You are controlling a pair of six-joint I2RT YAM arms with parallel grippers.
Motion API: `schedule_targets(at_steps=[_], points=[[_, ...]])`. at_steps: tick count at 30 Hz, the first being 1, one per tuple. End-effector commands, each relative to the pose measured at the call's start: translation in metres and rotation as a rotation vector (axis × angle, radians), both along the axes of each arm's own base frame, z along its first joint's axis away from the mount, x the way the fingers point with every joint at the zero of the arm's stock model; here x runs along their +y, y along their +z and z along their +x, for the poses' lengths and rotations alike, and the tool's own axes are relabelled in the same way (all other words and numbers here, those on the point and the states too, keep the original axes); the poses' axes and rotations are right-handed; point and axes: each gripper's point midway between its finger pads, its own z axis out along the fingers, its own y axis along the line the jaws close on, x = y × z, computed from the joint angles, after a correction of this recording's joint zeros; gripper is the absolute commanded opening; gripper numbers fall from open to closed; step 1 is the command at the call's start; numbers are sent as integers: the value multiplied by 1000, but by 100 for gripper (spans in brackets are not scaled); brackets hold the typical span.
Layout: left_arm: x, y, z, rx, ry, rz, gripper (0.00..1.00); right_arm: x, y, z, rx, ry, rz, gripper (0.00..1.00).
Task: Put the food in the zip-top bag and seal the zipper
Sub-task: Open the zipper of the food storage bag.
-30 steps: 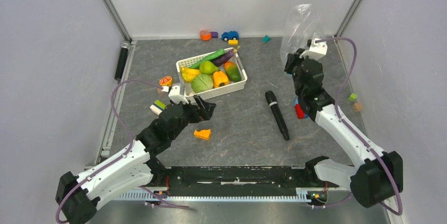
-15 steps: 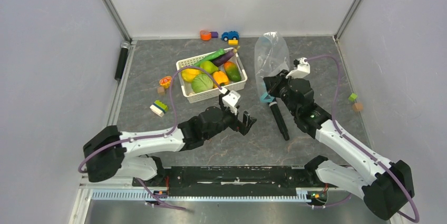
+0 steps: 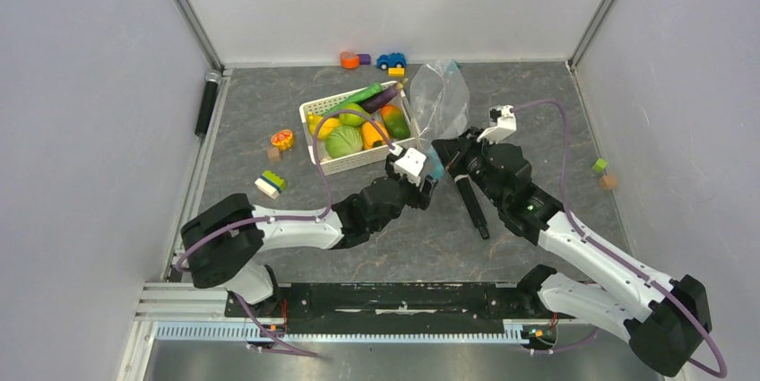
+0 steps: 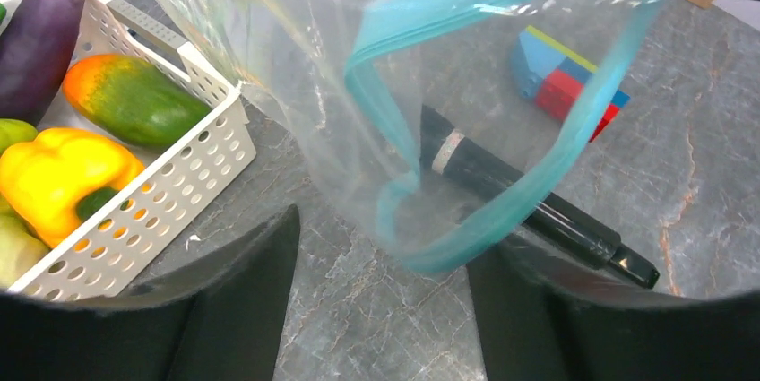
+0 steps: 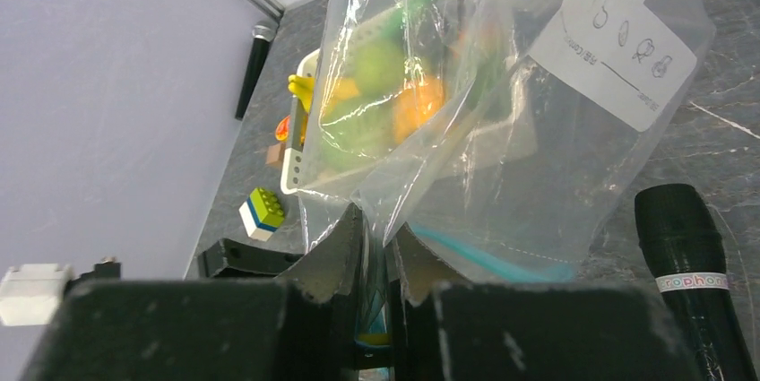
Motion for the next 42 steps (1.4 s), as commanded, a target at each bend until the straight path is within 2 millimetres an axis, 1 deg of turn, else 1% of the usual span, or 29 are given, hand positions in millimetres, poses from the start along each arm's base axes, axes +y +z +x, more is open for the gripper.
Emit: schedule_targets(at_steps=[1,2,5,6,7,8,10,12,13,15,18,19,21,23,24,25,27,30,34,35,37,39,41,42], points=[[1,28,22,-95,103,-43,64,3,24,-6,-61,24,71,0],[1,27,23,-97,107,-41,55,2,24,-6,-61,20,65,0],[0,27,22,-99,101,-46,34,0,21,-9,-63,23,64,0],[-1,28,21,-97,94,-53,21,0,20,-10,-67,29,65,0],[0,28,21,-90,96,-64,5,1,19,-11,-72,36,65,0],[0,29,20,-83,96,-76,2,1,19,-12,-80,42,57,2],[-1,31,15,-70,69,-92,2,0,18,-10,-97,47,19,12],[-1,32,8,-51,43,-112,2,-2,17,-9,-106,45,-20,15],[0,33,6,-45,36,-130,2,-2,18,-9,-121,49,-28,19],[1,35,0,-13,20,-156,2,-3,19,-9,-158,55,-43,42],[8,31,-7,65,29,-151,2,-14,15,-8,-194,20,-96,91],[12,29,-9,90,42,-153,2,-19,15,-8,-206,-1,-105,98],[19,30,-14,138,59,-177,2,-27,17,-11,-283,-7,-158,98],[26,32,-18,168,73,-190,2,-31,21,-20,-391,32,-235,98],[29,33,-19,177,83,-194,2,-29,19,-25,-431,69,-268,98],[33,37,-19,180,95,-203,2,-25,24,-34,-490,119,-287,98],[40,40,-19,200,124,-199,2,-18,26,-51,-574,208,-299,98],[42,44,-20,223,131,-203,2,-5,31,-76,-682,348,-298,98],[42,36,-18,250,153,-182,2,9,46,-109,-834,512,-284,98],[43,34,-17,257,159,-176,2,10,50,-114,-861,527,-284,98],[43,30,-17,269,168,-166,2,8,56,-117,-893,523,-280,98],[45,27,-17,280,176,-167,2,6,57,-117,-898,512,-285,98],[45,27,-19,284,168,-171,2,5,52,-112,-861,495,-283,98],[46,29,-19,281,163,-177,2,7,46,-108,-832,499,-293,98]])
